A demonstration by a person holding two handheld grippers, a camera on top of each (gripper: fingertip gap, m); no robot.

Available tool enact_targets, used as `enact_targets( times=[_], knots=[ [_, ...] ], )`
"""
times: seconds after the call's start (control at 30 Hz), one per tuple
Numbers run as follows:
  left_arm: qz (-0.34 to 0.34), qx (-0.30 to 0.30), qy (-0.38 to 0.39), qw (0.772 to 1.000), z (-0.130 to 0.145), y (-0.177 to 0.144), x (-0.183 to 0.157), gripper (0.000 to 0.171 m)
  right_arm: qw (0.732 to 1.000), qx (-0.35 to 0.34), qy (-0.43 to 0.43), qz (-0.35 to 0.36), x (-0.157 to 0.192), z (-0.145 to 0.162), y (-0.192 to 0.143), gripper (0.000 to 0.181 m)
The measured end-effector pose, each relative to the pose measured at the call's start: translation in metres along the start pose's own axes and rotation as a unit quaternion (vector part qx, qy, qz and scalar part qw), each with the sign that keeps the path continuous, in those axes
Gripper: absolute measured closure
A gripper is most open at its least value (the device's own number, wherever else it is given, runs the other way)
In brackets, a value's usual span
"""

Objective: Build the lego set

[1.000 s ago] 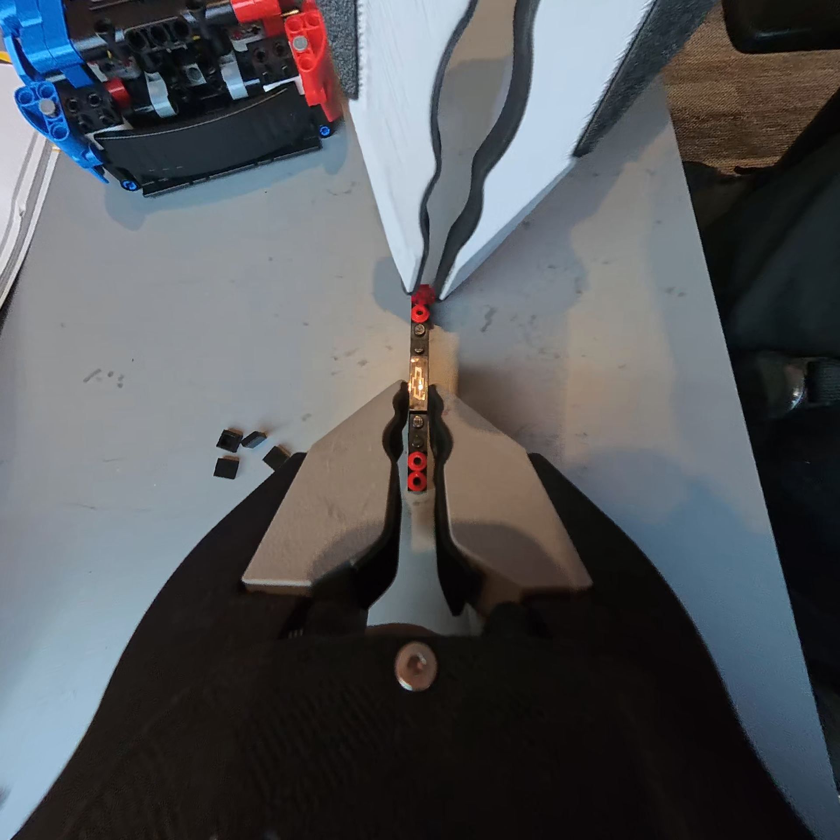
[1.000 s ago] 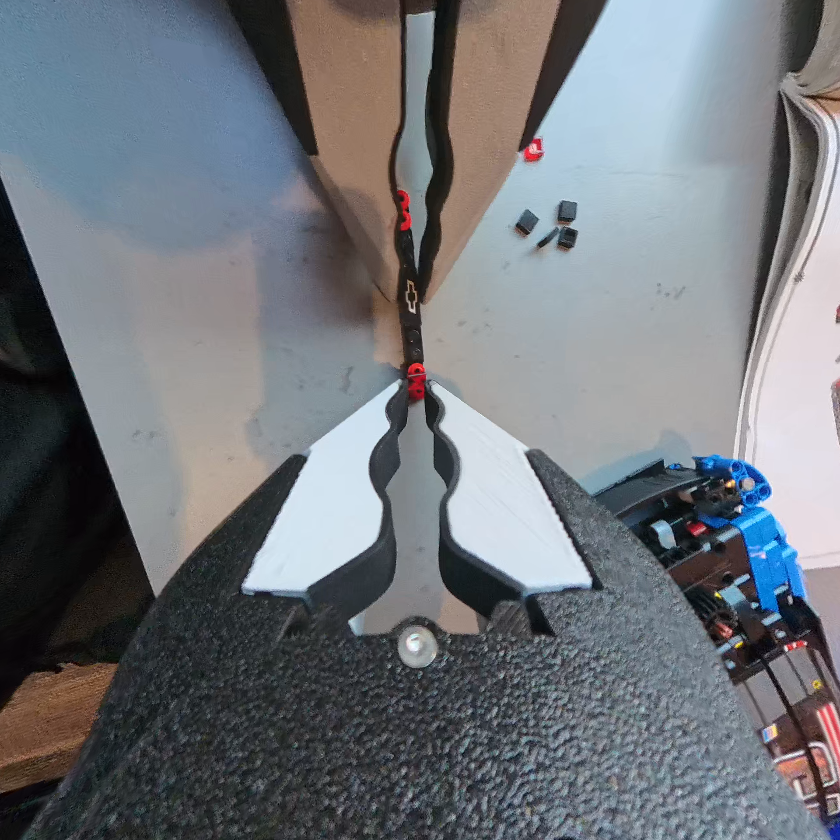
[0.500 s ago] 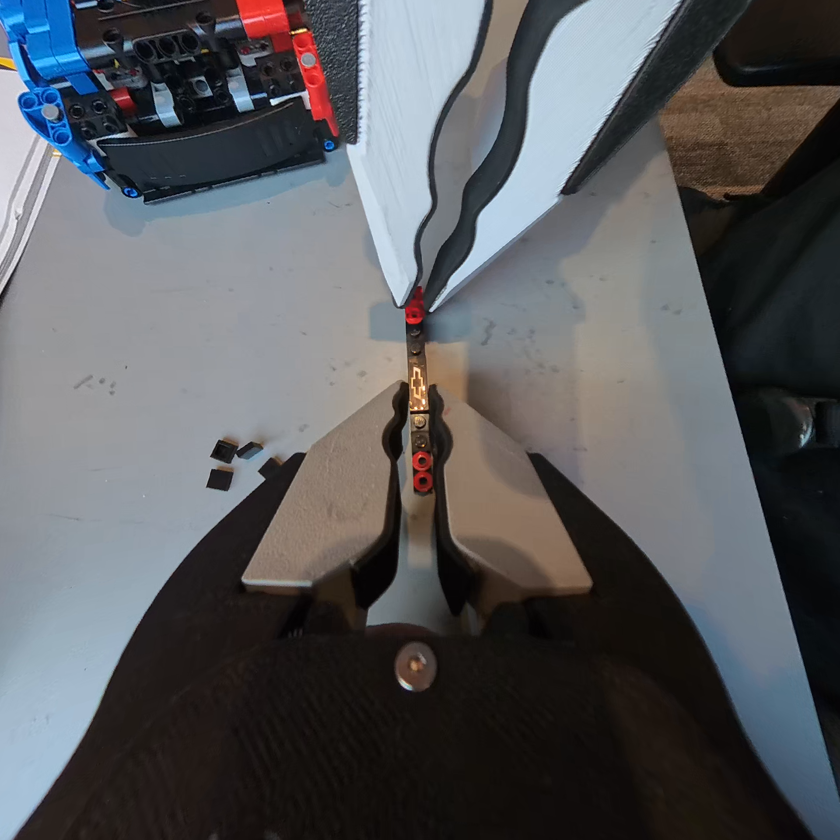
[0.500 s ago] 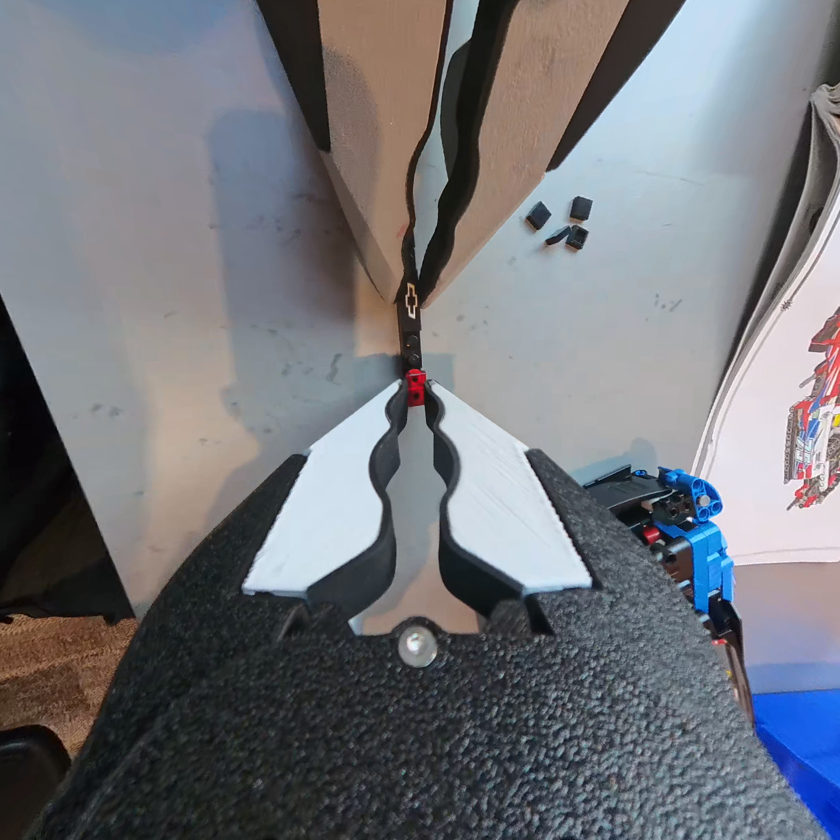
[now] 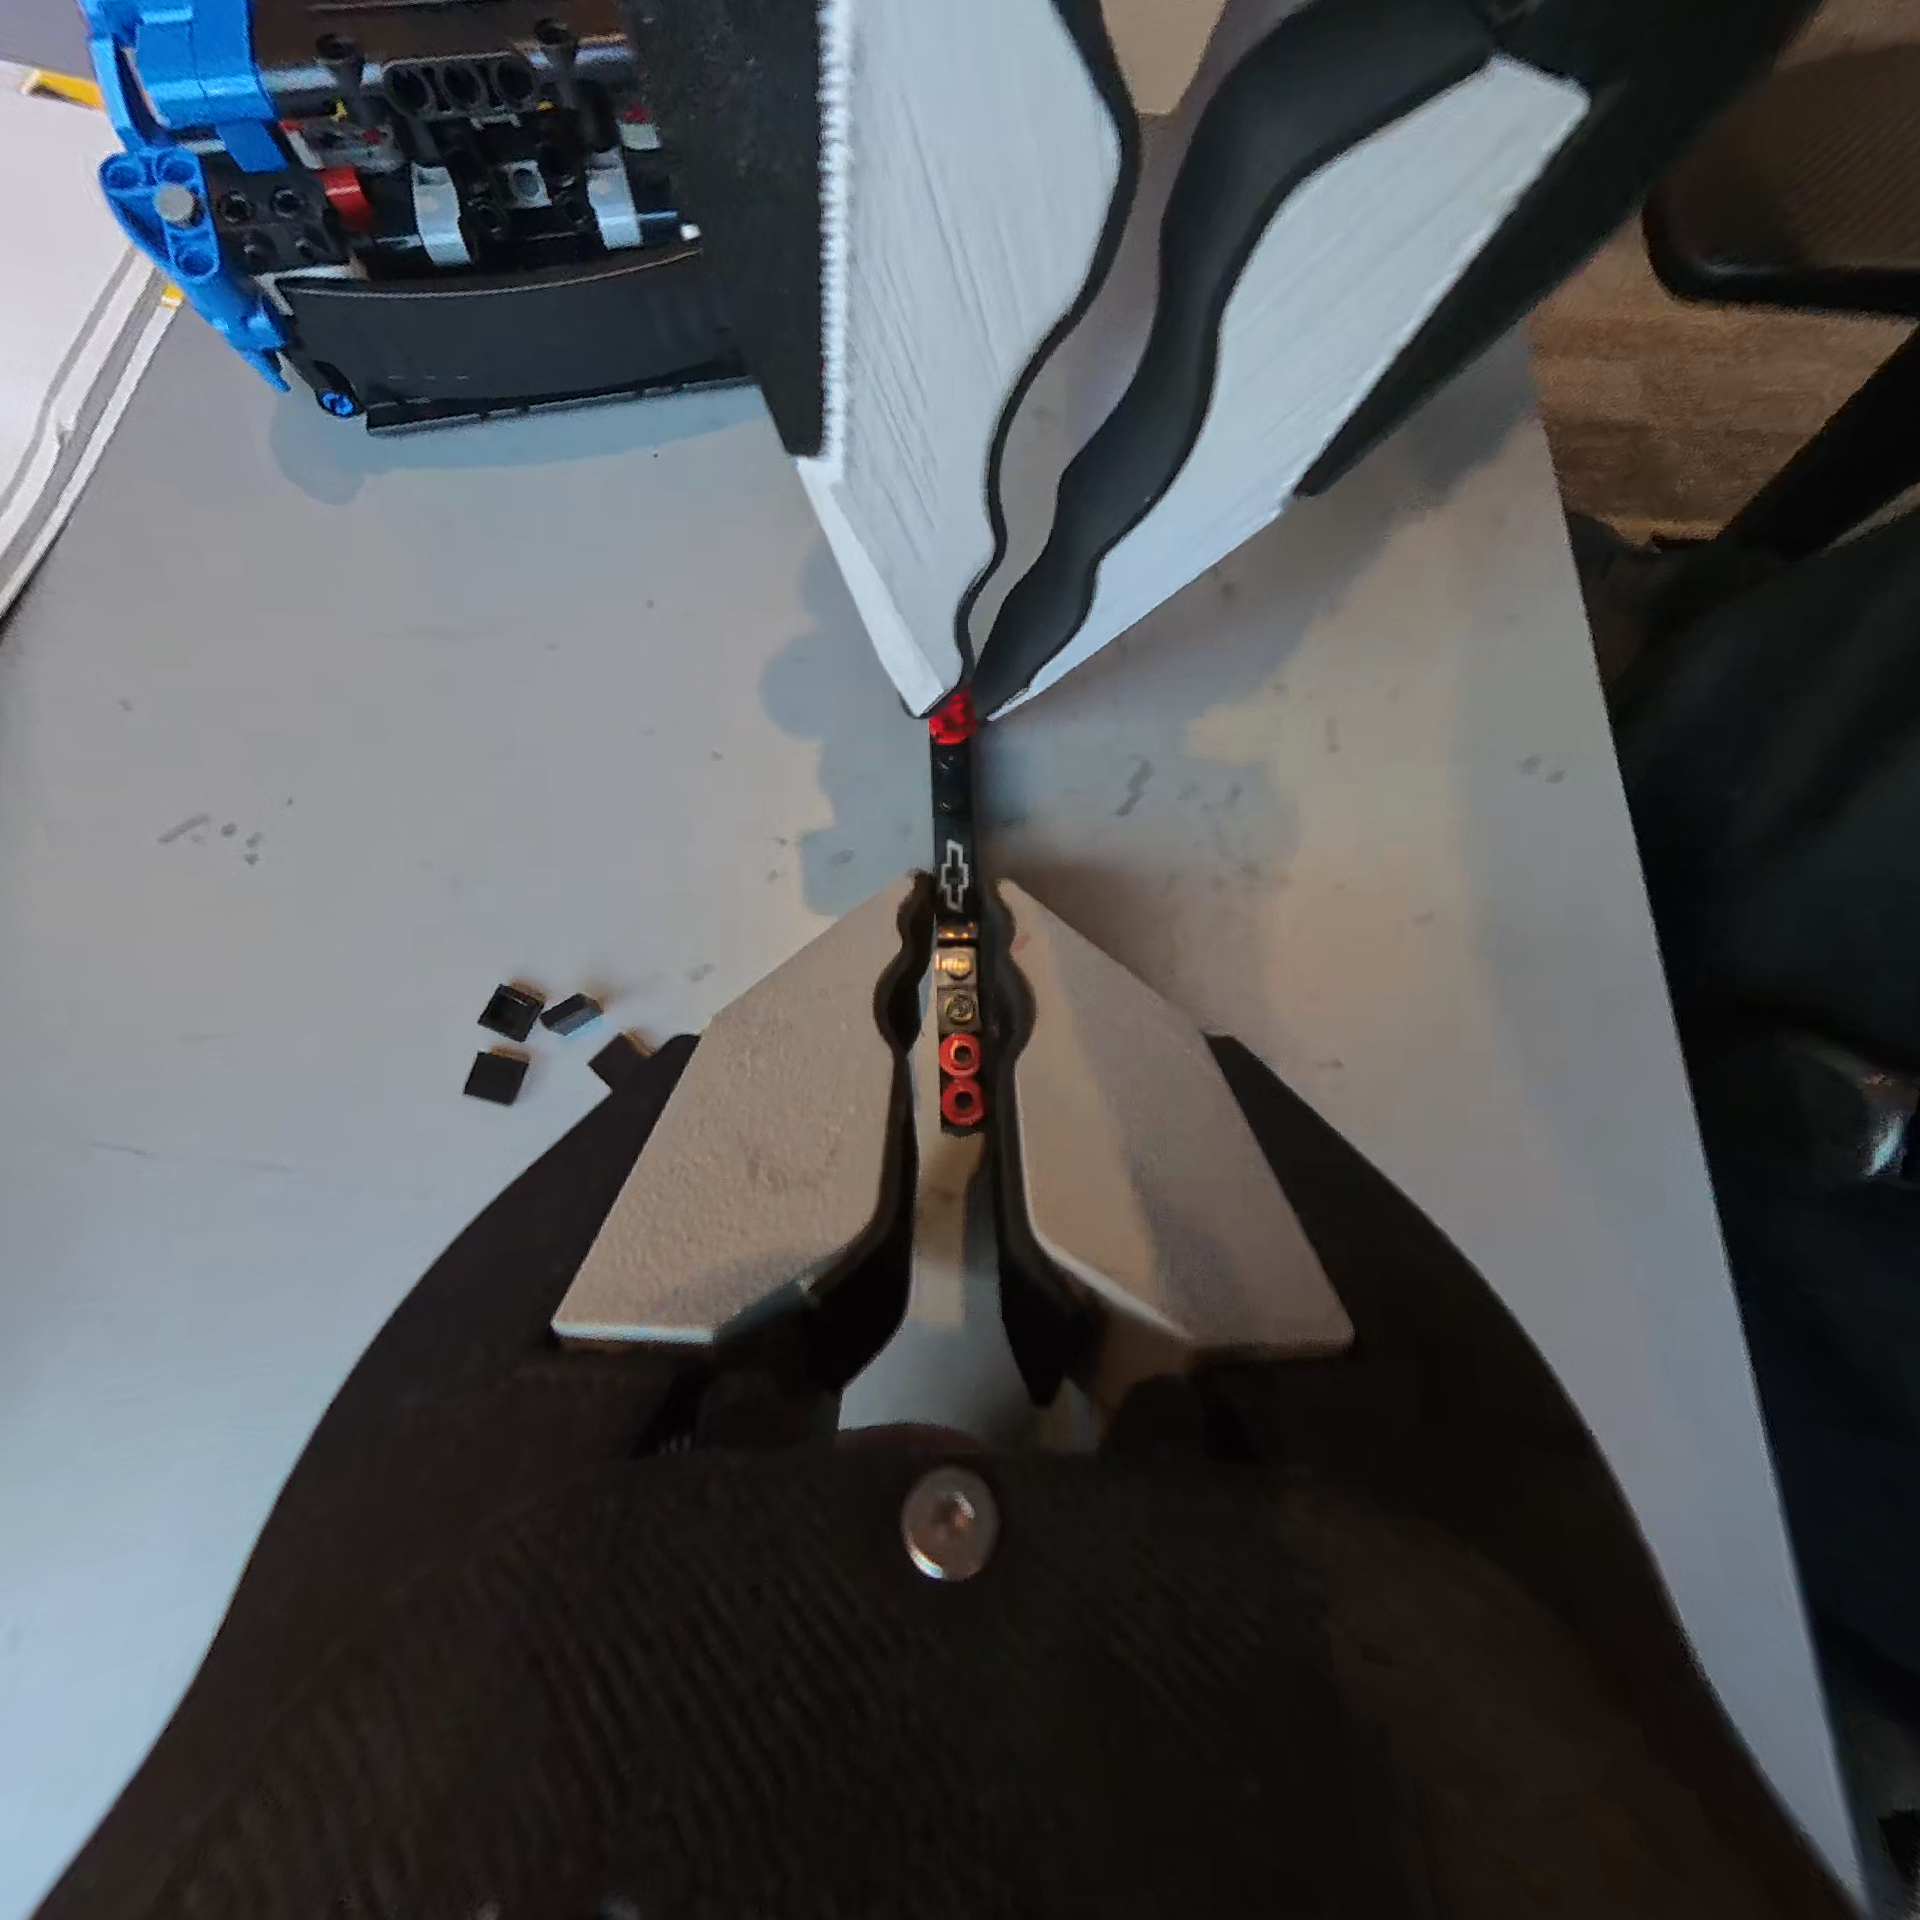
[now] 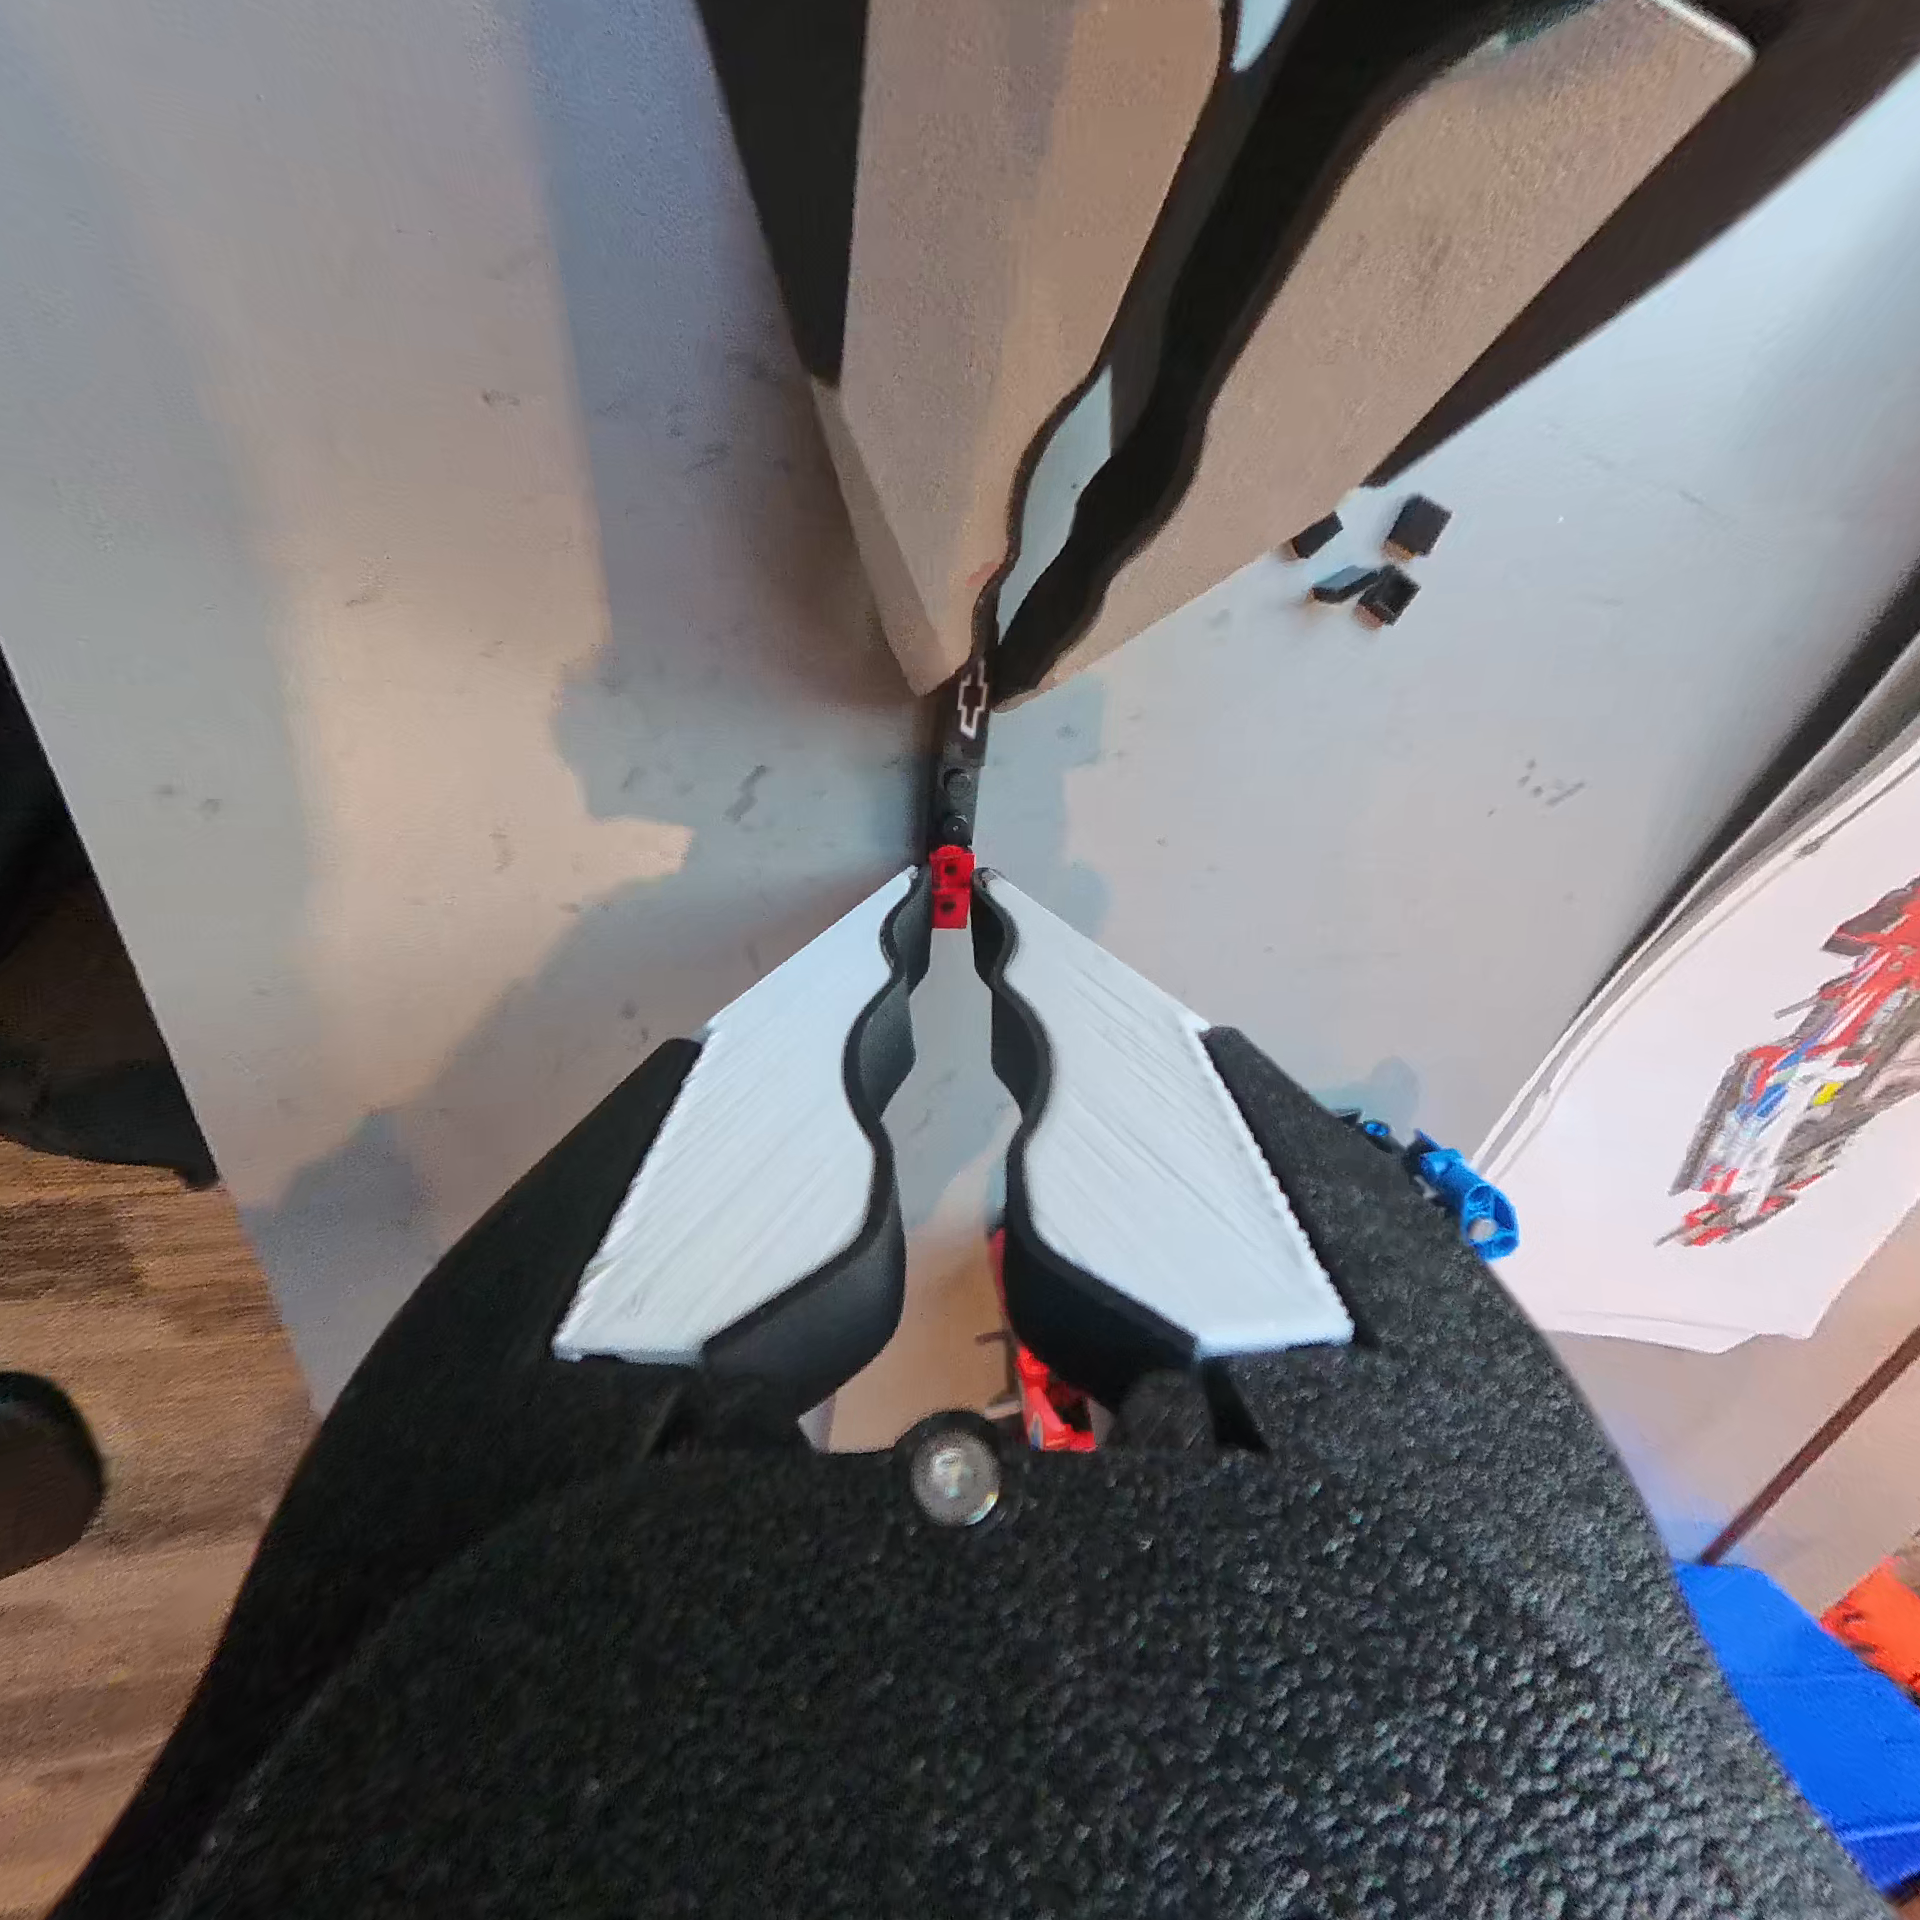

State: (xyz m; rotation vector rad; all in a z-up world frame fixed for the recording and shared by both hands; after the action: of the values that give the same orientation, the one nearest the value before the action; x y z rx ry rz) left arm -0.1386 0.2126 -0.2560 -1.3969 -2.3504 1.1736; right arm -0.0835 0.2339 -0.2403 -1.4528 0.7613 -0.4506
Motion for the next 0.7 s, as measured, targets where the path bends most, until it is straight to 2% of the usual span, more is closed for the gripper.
enact_targets(
  times=[0.17,0.23,0.4,0.53,0.7],
  knots=[
    [0.012,-0.006,-0.043,0.999,0.0,-0.001,0.002,0.167,1.0,-0.007,0.03,0.002,-0.001,0.0,0.002,0.175],
    [0.003,-0.007,-0.037,0.999,0.001,-0.001,0.001,0.167,0.999,-0.017,0.044,0.012,0.0,0.0,0.002,0.175],
    [-0.002,-0.01,-0.048,0.999,0.001,-0.001,0.0,0.167,0.997,0.016,0.041,0.059,0.003,-0.002,0.001,0.175],
    [-0.003,-0.01,-0.044,0.999,0.002,-0.001,-0.002,0.167,0.995,0.006,0.056,0.081,0.005,-0.004,-0.004,0.176],
    [0.001,-0.01,-0.046,0.999,0.002,-0.001,-0.002,0.167,0.995,-0.007,0.065,0.081,0.01,-0.004,-0.007,0.17]
  ],
)
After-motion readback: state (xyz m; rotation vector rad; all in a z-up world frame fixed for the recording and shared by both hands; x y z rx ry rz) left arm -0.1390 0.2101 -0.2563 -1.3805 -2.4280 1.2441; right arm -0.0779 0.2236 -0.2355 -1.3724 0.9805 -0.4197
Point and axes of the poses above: each gripper's, where its closed fingertips meet, y out along the fingers, z out of its underside, x = y × z across the jaws, the point moved 4 cm from there along -y, back along the fingers, and after that the axes turned 13 degrees about -y, right-handed, at the moved point
